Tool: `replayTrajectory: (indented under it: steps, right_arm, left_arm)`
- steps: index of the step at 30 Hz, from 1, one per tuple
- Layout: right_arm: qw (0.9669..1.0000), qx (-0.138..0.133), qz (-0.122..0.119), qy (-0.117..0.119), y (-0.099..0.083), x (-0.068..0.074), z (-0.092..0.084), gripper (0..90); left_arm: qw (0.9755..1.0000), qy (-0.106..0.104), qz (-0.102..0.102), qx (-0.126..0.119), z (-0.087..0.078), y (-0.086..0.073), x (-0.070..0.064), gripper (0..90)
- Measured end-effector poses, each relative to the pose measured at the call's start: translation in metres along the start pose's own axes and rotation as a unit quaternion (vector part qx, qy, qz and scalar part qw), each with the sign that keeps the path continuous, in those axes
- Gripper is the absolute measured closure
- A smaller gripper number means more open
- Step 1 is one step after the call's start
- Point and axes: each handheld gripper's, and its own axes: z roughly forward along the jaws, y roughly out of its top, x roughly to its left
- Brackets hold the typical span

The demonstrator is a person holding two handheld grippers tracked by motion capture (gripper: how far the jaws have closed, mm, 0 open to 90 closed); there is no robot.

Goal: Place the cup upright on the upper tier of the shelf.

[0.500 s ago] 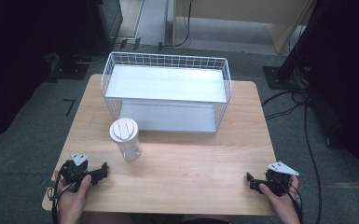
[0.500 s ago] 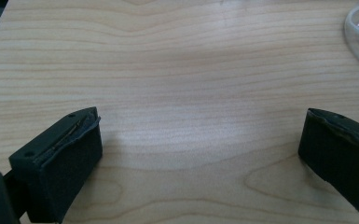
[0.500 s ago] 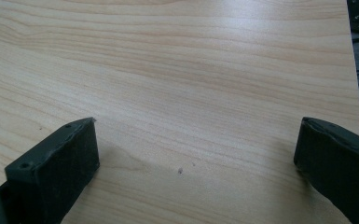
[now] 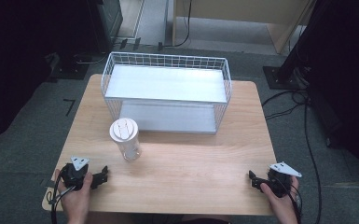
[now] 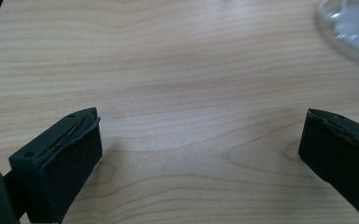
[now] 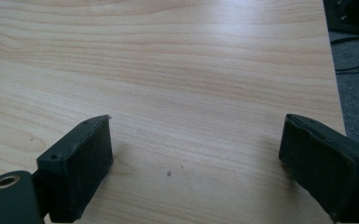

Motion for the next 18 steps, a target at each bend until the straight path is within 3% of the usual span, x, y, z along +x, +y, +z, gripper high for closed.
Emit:
replayTrajectory:
  steps: [7,9,11,14,18]
  right_arm:
    - [1.0,0.002,-0.002,-0.005,0.0,0.001,0.0,9.8]
    - [1.0,0.002,-0.004,-0.004,0.0,0.001,0.0,8.9]
    - [1.0,0.007,-0.006,0.0,0.0,0.002,0.001,3.8]
    - [0.9994,0.017,-0.025,0.017,0.0,0.005,0.002,0.0]
    - [0.9993,0.017,-0.026,0.018,0.0,0.005,0.002,0.0]
  left_arm:
    - [0.999,-0.038,0.006,-0.024,-0.002,0.004,-0.014,0.0]
    - [0.9959,-0.08,0.013,-0.04,-0.002,0.008,-0.022,0.0]
    - [0.994,-0.094,0.016,-0.054,-0.004,0.01,-0.027,0.0]
    - [0.9919,-0.106,0.021,-0.067,-0.004,0.014,-0.033,0.0]
    - [0.9904,-0.114,0.027,-0.074,-0.003,0.019,-0.038,0.0]
